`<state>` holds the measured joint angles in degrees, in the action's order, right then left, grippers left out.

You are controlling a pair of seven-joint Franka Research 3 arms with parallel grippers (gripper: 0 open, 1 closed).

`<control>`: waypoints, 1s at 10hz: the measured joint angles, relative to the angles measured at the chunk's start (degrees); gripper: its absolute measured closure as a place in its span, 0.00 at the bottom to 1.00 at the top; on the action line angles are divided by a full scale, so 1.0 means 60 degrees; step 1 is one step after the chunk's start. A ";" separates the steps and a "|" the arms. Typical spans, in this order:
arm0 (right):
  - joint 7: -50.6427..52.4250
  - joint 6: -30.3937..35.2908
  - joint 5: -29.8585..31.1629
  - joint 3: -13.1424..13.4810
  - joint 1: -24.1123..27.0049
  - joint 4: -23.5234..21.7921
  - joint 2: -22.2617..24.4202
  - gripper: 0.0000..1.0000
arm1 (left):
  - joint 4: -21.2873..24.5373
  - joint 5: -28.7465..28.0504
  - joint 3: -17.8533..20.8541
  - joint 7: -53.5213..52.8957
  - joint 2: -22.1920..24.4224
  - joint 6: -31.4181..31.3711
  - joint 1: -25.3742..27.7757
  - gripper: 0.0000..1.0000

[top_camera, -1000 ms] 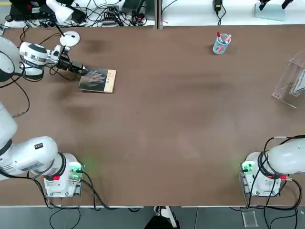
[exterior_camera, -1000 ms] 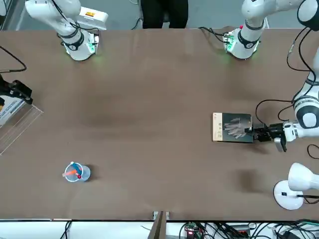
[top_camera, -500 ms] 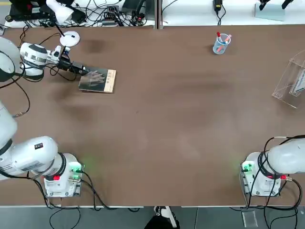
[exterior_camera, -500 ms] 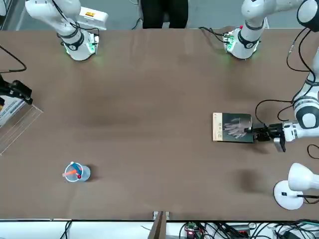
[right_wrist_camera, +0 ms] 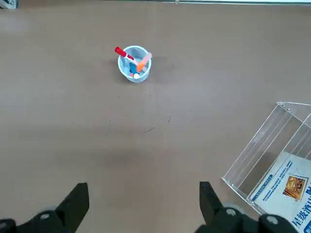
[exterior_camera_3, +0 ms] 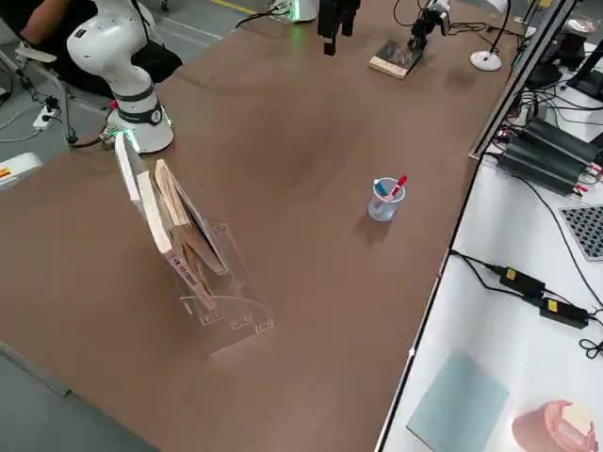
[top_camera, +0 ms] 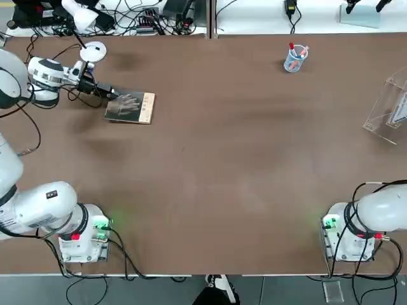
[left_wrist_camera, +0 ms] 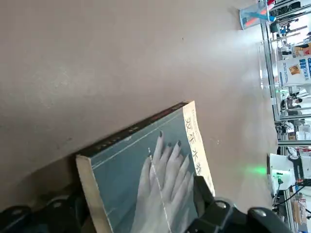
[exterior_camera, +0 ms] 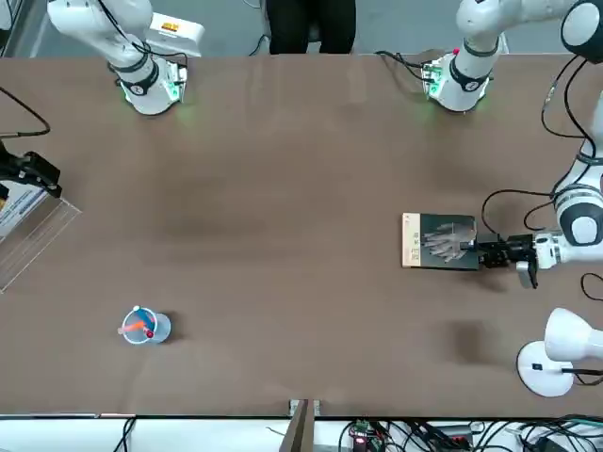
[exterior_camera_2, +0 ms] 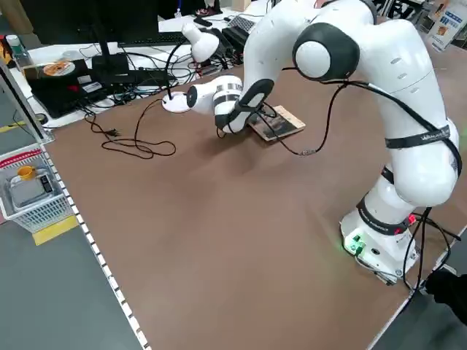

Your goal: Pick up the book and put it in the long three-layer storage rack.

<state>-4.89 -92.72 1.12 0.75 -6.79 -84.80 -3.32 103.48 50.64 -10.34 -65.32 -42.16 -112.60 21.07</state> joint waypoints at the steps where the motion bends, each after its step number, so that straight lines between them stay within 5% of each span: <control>1: -0.0001 0.0000 0.0000 0.0000 0.0000 0.0000 0.0000 0.00 | -0.0008 0.0004 0.0000 -0.0001 -0.0012 0.0010 0.0007 0.15; 10: -0.0010 0.0001 0.0000 0.0003 0.0000 0.0000 0.0000 0.00 | -0.0086 0.0026 0.0017 -0.0186 -0.0156 0.0095 0.0116 0.39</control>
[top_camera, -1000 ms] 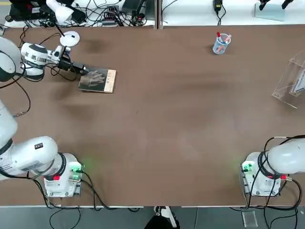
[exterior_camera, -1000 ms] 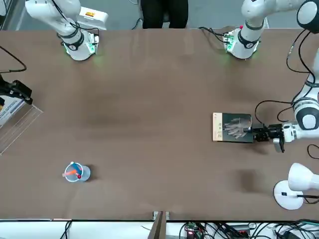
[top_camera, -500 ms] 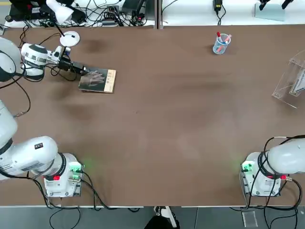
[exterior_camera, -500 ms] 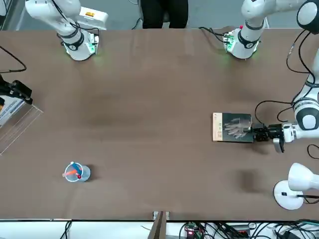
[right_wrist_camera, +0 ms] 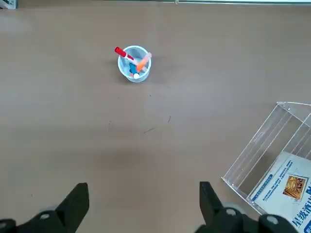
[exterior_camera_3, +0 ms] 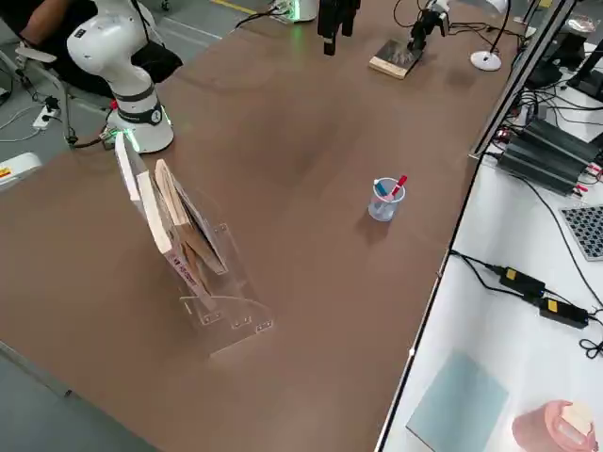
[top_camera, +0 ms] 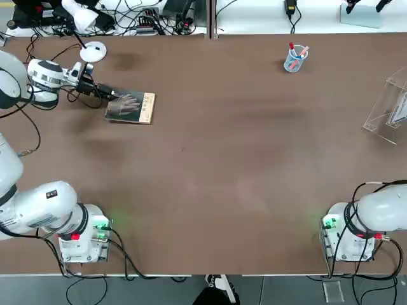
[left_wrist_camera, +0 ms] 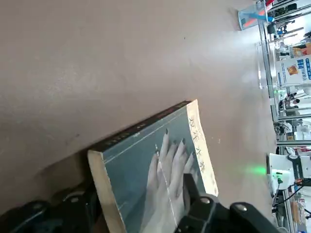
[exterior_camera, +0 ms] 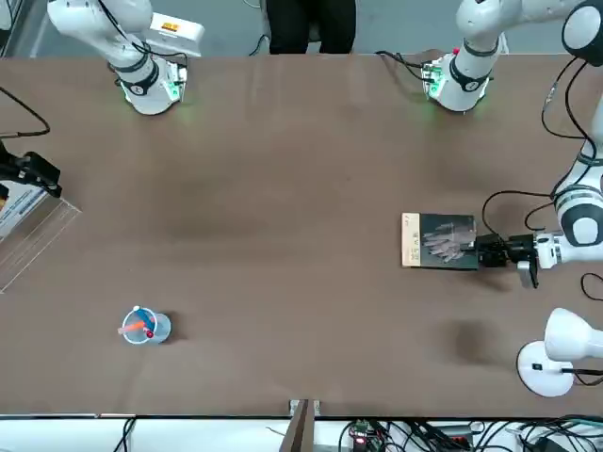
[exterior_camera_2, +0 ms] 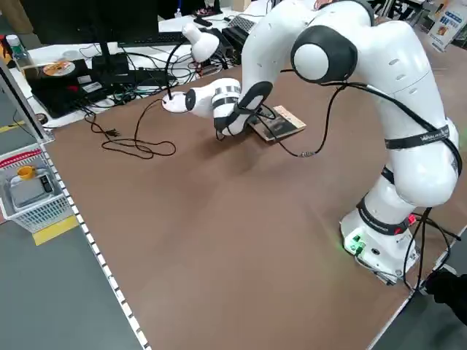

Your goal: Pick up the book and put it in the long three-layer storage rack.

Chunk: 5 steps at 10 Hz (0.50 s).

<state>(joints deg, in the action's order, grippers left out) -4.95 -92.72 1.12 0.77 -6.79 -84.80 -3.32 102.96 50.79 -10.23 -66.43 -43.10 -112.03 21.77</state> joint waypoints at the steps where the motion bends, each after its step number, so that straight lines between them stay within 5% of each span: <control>1: 0.0000 0.0000 0.0000 0.0005 0.0000 0.0000 0.0000 0.00 | -0.0054 0.0000 0.0003 -0.0016 -0.0046 0.0057 0.0015 0.39; 5: 0.0000 0.0000 0.0000 0.0018 0.0000 0.0000 0.0000 0.00 | -0.0218 0.0000 0.0010 -0.0230 -0.0219 0.0269 0.0103 0.48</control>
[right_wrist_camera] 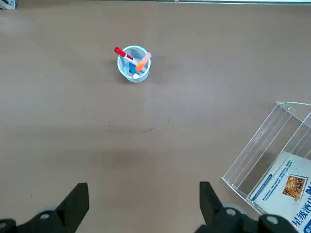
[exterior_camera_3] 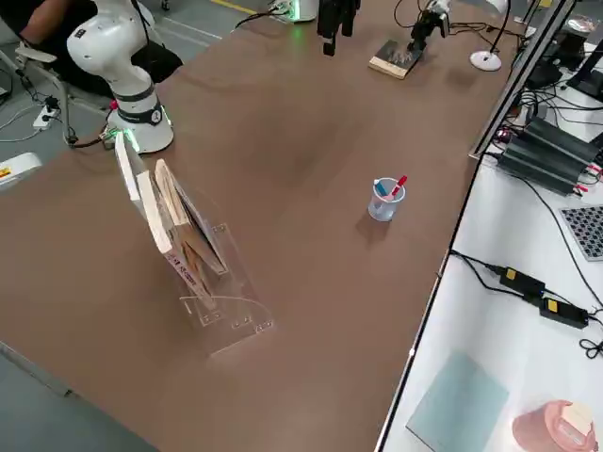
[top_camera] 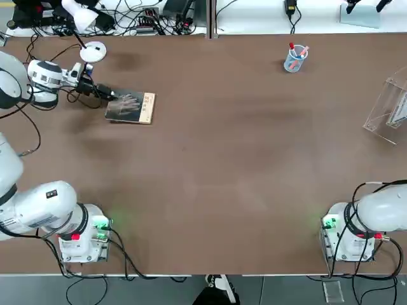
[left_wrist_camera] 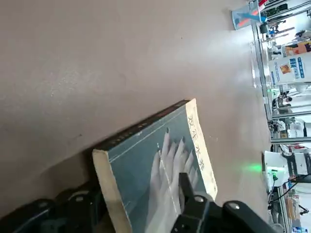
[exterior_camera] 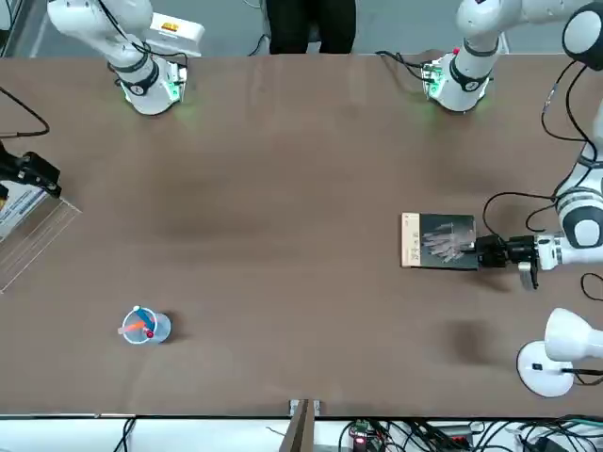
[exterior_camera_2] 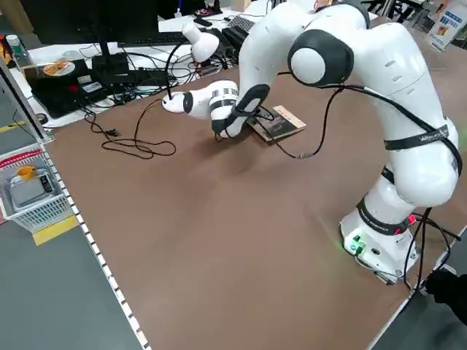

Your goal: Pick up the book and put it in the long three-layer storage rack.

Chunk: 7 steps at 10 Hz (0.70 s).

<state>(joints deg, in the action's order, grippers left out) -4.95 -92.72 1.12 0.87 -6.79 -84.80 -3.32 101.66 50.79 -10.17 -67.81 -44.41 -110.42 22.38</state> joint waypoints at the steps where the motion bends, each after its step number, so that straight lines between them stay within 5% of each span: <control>1: 0.0000 0.0000 0.0000 0.0000 0.0000 -0.0001 0.0000 0.00 | -0.0013 0.0000 -0.0002 -0.0071 -0.0024 0.0010 0.0016 0.49; 7: 0.0000 0.0000 0.0000 0.0003 0.0000 -0.0019 0.0000 0.00 | -0.0059 0.0000 0.0008 -0.0742 -0.0192 0.0150 0.0124 0.77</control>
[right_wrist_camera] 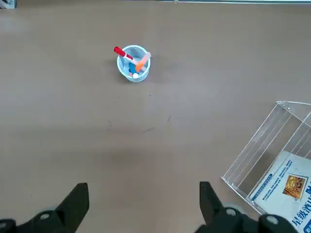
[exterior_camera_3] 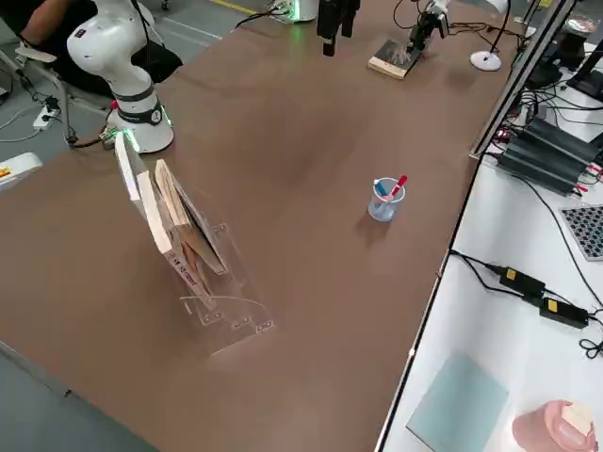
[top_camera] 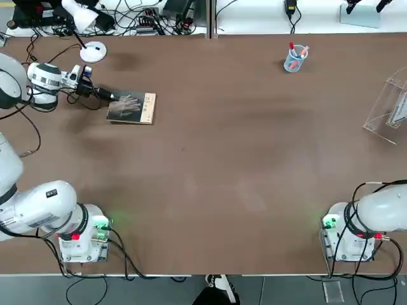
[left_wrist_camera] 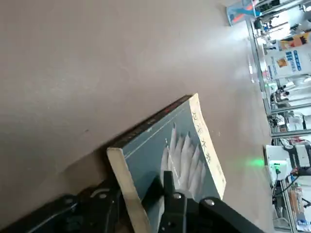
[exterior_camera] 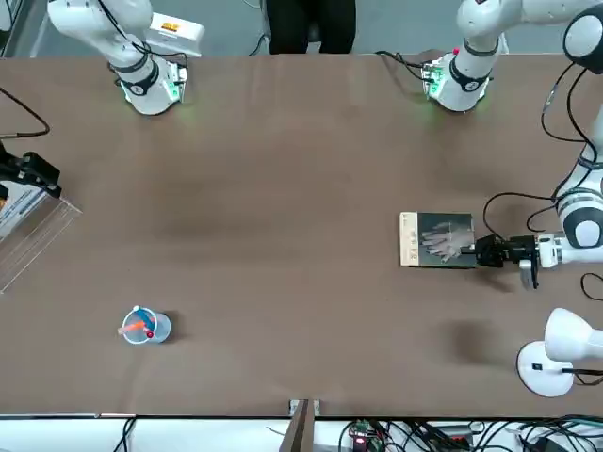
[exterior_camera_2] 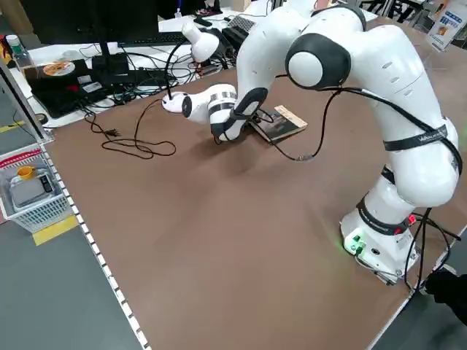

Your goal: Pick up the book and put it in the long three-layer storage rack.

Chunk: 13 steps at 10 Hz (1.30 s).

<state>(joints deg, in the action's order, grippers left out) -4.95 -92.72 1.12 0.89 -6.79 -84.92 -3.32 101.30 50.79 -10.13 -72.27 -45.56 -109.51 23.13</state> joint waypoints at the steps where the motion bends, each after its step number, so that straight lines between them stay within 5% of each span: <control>1: 0.0000 0.0000 0.0000 0.0000 0.0000 -0.0002 0.0000 0.00 | -0.0007 0.0001 -0.0003 -0.0096 -0.0003 0.0105 0.0024 0.84; 3: 0.0000 -0.0001 0.0000 0.0000 0.0000 -0.0003 0.0000 0.00 | -0.0065 0.0000 -0.0008 -0.0130 -0.0002 0.0355 0.0063 0.96; 13: 0.0000 -0.0001 0.0000 0.0009 0.0000 -0.0006 0.0000 0.00 | -0.1165 -0.0009 -0.0137 0.1276 -0.0003 0.1880 -0.0021 0.96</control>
<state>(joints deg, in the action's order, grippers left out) -4.95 -92.73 1.12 0.95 -6.79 -84.95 -3.32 94.31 50.74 -10.95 -64.61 -45.58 -98.24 23.00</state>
